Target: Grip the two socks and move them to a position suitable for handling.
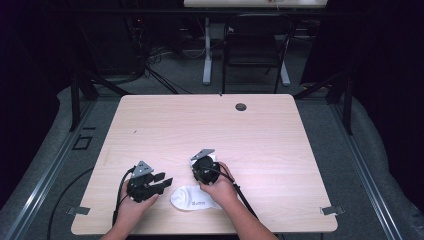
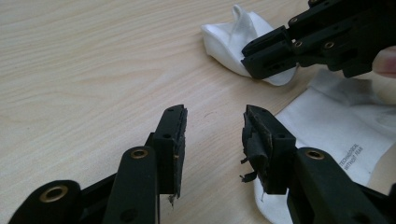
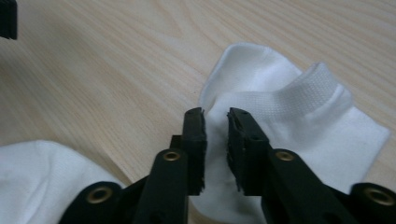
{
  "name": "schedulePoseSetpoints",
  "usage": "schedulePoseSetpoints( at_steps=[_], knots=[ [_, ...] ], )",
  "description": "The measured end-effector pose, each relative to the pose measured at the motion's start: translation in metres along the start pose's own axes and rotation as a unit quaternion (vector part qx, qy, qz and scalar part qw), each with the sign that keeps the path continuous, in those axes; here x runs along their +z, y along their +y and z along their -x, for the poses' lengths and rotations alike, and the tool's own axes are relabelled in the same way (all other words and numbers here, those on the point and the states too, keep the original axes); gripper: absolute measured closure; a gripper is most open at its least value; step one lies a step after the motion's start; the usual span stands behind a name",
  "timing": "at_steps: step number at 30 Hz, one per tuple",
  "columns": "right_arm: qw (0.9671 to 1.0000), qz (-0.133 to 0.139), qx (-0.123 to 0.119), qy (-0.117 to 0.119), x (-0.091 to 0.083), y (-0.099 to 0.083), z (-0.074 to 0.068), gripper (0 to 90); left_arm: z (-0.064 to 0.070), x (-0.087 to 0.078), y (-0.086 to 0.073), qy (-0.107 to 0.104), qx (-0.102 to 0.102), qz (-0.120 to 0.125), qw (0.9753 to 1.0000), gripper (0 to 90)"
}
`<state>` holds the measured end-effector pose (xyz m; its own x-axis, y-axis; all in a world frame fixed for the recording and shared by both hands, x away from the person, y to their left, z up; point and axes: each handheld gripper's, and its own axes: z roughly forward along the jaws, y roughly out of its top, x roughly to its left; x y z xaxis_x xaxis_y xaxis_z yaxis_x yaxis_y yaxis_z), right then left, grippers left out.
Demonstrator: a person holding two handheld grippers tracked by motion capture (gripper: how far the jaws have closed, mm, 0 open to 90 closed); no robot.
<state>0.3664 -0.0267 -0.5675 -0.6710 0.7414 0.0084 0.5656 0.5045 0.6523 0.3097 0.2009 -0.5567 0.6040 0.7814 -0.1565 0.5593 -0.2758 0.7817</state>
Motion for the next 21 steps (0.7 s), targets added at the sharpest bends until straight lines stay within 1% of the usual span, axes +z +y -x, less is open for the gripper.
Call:
schedulePoseSetpoints(
  at_steps=[2, 3, 4, 5, 6, 7, 10, 13, 14, 18, 21],
  knots=[
    [0.9999, 0.004, 0.008, 0.007, -0.002, 0.0, 0.0, 87.4, 0.0, 0.0, 0.0, 0.0, -0.001, 0.001, 1.0, 59.0],
    [1.0, 0.001, 0.005, 0.005, -0.004, 0.001, 0.0, 88.8, 0.0, 0.0, 0.0, 0.0, -0.001, 0.0, 1.0, 59.0],
    [1.0, 0.004, 0.003, 0.006, -0.005, 0.001, -0.001, 89.5, 0.0, 0.0, 0.0, 0.0, -0.001, 0.0, 1.0, 59.0],
    [1.0, 0.004, 0.003, 0.008, -0.005, 0.001, -0.002, 89.6, 0.0, 0.0, 0.0, 0.0, -0.001, 0.0, 1.0, 59.0],
    [0.9999, 0.011, 0.008, 0.008, -0.006, 0.0, -0.003, 89.7, 0.0, 0.0, 0.0, 0.001, -0.001, 0.001, 1.0, 59.1],
    [0.9999, 0.005, 0.002, 0.009, -0.008, 0.001, -0.002, 89.8, 0.0, 0.001, 0.0, 0.002, 0.0, 0.001, 1.0, 59.0],
    [0.9998, 0.015, 0.006, 0.015, -0.013, 0.0, -0.003, 90.0, 0.0, 0.001, 0.0, 0.002, 0.001, -0.001, 1.0, 59.0],
    [0.9993, 0.029, 0.011, 0.019, -0.019, 0.001, -0.005, 90.0, 0.0, 0.001, 0.0, 0.002, -0.001, -0.002, 1.0, 59.1],
    [0.9991, 0.034, 0.009, 0.022, -0.021, 0.001, -0.005, 90.0, 0.0, 0.001, 0.001, 0.005, -0.001, -0.001, 1.0, 59.1],
    [0.9985, 0.049, 0.008, 0.022, -0.029, 0.003, -0.004, 90.0, 0.0, 0.001, 0.002, 0.004, -0.003, 0.002, 1.0, 59.2],
    [0.9976, 0.062, 0.017, 0.027, -0.035, 0.004, -0.002, 90.0, 0.0, 0.002, 0.004, 0.006, -0.001, 0.006, 1.0, 59.2]
  ],
)
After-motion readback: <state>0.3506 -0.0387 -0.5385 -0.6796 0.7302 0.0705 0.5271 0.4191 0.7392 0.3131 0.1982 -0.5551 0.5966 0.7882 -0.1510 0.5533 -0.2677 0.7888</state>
